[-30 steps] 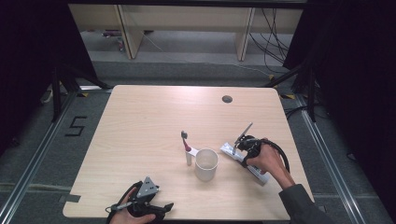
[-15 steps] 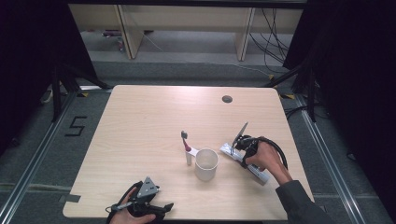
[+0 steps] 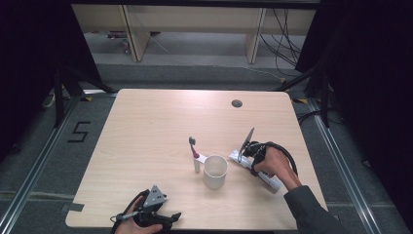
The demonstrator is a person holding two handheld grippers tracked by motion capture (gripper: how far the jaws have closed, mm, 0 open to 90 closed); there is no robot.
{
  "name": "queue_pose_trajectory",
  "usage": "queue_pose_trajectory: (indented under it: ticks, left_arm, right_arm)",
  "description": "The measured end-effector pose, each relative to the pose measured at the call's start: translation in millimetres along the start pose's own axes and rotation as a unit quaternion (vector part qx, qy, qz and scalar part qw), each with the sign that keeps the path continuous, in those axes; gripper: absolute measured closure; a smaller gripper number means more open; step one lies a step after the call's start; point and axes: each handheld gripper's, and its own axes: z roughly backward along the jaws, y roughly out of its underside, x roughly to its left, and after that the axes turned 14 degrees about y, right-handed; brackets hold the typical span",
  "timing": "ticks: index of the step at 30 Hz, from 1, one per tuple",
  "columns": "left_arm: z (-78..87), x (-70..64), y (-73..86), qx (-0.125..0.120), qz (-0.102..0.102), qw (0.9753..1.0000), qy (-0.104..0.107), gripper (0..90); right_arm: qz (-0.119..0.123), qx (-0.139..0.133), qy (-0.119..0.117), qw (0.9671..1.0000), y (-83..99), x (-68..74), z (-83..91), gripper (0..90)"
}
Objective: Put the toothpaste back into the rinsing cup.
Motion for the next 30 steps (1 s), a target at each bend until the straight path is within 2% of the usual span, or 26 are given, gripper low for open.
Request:
queue_pose_trajectory:
  ticks: [1,2,3,5,6,8,9,10,11,12,13,14,15,16,17,18,19,20,21,24,28,30]
  left_arm:
    - [0.8,-0.2,0.1,0.004,-0.003,1.0,0.003,19.6]
    - [-0.8,-1.4,0.2,-0.008,0.004,1.0,0.004,19.7]
    - [0.6,-0.1,0.0,0.003,-0.002,1.0,0.004,19.8]
    - [0.4,0.1,0.0,0.001,-0.001,1.0,0.003,19.8]
    - [0.4,-0.4,0.2,0.001,0.0,1.0,0.003,19.8]
    - [0.5,-0.1,0.0,0.002,-0.002,1.0,0.004,19.8]
    - [0.3,0.5,-0.2,0.001,-0.002,1.0,0.004,19.8]
    - [0.4,0.5,-0.2,0.001,-0.002,1.0,0.003,19.8]
    - [0.5,0.0,0.0,0.0,-0.001,1.0,0.003,19.8]
    - [0.6,-0.2,0.1,-0.002,0.0,1.0,0.004,19.8]
    - [0.7,0.1,-0.1,-0.002,0.001,1.0,0.004,19.9]
    - [0.7,0.8,-0.2,-0.002,0.001,1.0,0.001,19.9]
    - [-0.1,0.3,0.0,-0.009,0.006,0.9999,0.002,19.9]
    - [0.9,1.1,0.1,-0.003,0.002,1.0,0.0,19.9]
    - [1.2,1.5,0.2,0.0,0.0,1.0,-0.001,19.9]
    - [1.1,1.6,0.2,0.0,0.0,1.0,0.0,19.9]
    - [0.8,1.8,0.1,0.0,0.001,1.0,-0.001,19.9]
    - [0.1,2.2,0.2,-0.003,0.001,1.0,-0.001,19.9]
    - [0.8,1.8,0.1,0.0,0.001,1.0,-0.002,19.9]
    - [0.3,2.4,0.3,-0.003,0.001,1.0,-0.001,19.9]
    - [1.0,2.1,0.5,0.001,0.001,1.0,-0.001,19.9]
    - [0.2,2.0,0.4,-0.004,0.006,1.0,-0.001,19.9]
  right_arm:
    - [-0.002,0.004,0.011,0.9999,-0.1,0.2,-0.6,76.1]
    - [0.002,0.006,0.025,0.9997,-0.3,0.8,-1.2,76.1]
    - [0.014,-0.002,0.02,0.9997,-0.8,-1.0,-2.6,76.2]
    - [0.011,0.002,0.023,0.9997,-1.3,-0.5,-1.9,76.2]
    - [0.017,0.0,0.027,0.9995,-1.4,-0.7,-1.9,76.3]
    - [-0.013,0.016,0.013,0.9997,-2.1,5.1,2.5,76.4]
    - [0.001,0.005,0.014,0.9999,-2.3,3.5,1.4,76.4]
    - [0.004,0.003,0.014,0.9999,-2.1,2.9,1.2,76.5]
    - [-0.003,0.005,0.013,0.9999,-1.6,3.9,2.0,76.5]
    - [0.006,0.005,0.022,0.9997,-0.7,2.4,1.2,76.6]
    - [-0.004,0.011,0.014,0.9998,-0.6,4.7,3.2,76.5]
    - [0.009,-0.002,0.006,0.9999,0.5,2.3,2.4,76.6]
    - [-0.003,-0.004,0.003,1.0,1.1,2.2,3.8,76.6]
    - [0.019,-0.026,0.014,0.9994,3.3,-4.1,2.1,76.7]
    - [0.009,-0.032,0.005,0.9994,4.7,-4.9,5.7,76.7]
    - [0.012,-0.048,0.012,0.9987,6.8,-7.9,8.1,76.7]
    - [0.008,-0.057,-0.002,0.9983,8.4,-10.3,12.7,76.7]
    - [-0.003,-0.076,-0.005,0.9971,10.7,-11.5,15.7,76.7]
    - [-0.017,-0.082,-0.007,0.9965,12.1,-12.3,22.1,76.7]
    - [-0.021,-0.126,-0.005,0.9918,18.0,-19.5,32.6,76.7]
    - [-0.053,-0.163,-0.006,0.9851,23.9,-25.5,43.7,76.8]
    - [-0.057,-0.189,-0.008,0.9803,25.7,-29.2,47.6,76.8]
